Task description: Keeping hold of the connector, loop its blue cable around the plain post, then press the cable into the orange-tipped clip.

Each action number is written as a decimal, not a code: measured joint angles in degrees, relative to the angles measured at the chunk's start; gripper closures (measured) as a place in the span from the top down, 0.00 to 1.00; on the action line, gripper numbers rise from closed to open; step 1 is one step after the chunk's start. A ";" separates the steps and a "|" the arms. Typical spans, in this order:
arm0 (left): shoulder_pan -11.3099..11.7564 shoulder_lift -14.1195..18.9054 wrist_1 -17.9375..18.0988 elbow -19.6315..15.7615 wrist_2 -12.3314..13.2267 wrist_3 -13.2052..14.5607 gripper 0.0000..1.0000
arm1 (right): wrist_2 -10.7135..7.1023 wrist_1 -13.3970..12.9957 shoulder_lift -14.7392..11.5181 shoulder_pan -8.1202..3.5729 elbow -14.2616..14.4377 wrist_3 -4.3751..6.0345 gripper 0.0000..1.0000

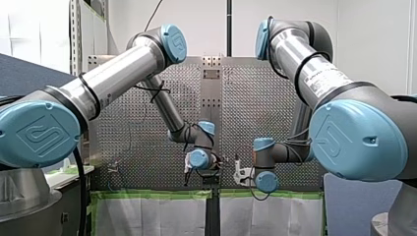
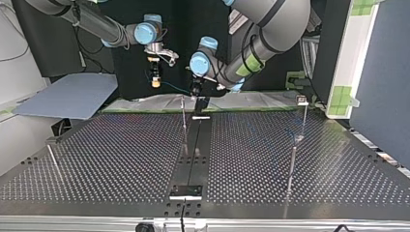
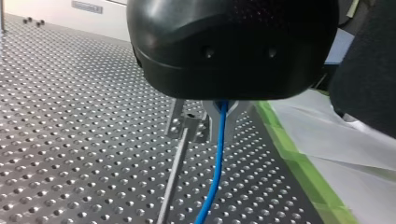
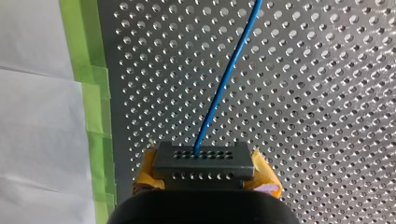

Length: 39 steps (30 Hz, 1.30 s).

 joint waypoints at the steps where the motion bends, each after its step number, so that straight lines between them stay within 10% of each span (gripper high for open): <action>1: 0.00 0.00 0.00 0.19 0.05 -0.21 0.00 | 0.00 0.05 0.00 -0.17 -0.20 0.13 0.00; 39: 2.59 -4.74 2.06 5.20 1.93 -6.04 0.00 | -0.27 -0.17 0.33 -3.98 -2.23 -0.97 0.00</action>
